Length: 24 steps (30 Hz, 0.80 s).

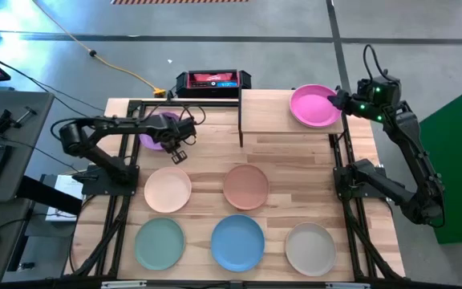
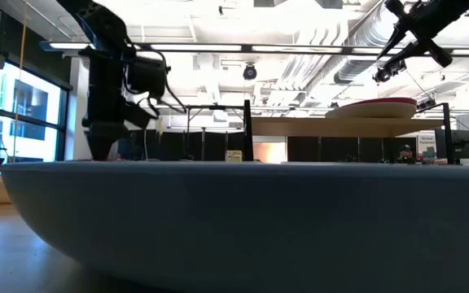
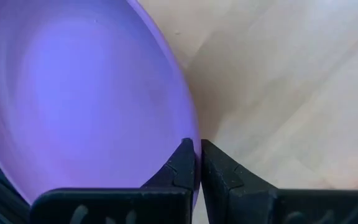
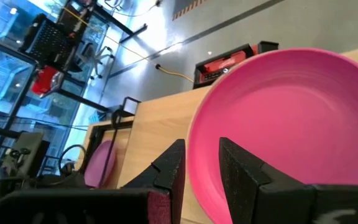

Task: Place and stack plates onto a shelf
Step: Stack the violet plate on top of the pink plate on the shelf

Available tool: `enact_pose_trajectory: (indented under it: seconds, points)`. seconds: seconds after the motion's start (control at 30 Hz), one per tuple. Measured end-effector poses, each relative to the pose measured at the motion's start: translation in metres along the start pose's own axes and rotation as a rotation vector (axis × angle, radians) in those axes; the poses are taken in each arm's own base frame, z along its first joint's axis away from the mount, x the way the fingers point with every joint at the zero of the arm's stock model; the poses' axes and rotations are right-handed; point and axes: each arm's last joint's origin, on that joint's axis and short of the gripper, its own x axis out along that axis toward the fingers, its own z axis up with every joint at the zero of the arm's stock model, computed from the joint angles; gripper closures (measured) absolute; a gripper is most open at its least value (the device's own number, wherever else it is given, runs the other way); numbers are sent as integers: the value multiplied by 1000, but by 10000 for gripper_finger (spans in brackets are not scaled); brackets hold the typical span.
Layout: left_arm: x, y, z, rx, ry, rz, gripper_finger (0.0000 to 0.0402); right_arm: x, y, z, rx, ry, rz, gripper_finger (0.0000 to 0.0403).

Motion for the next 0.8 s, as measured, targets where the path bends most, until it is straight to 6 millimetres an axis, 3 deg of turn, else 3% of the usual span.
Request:
enact_pose_trajectory:
  seconds: [0.47,0.8]
  points:
    - [-57,-2,-22,121,-260,51,401,1,16,6,-54,-47,165,324]
    - [-109,-8,-12,394,-454,258,401,1,38,5,-164,-71,332,324]
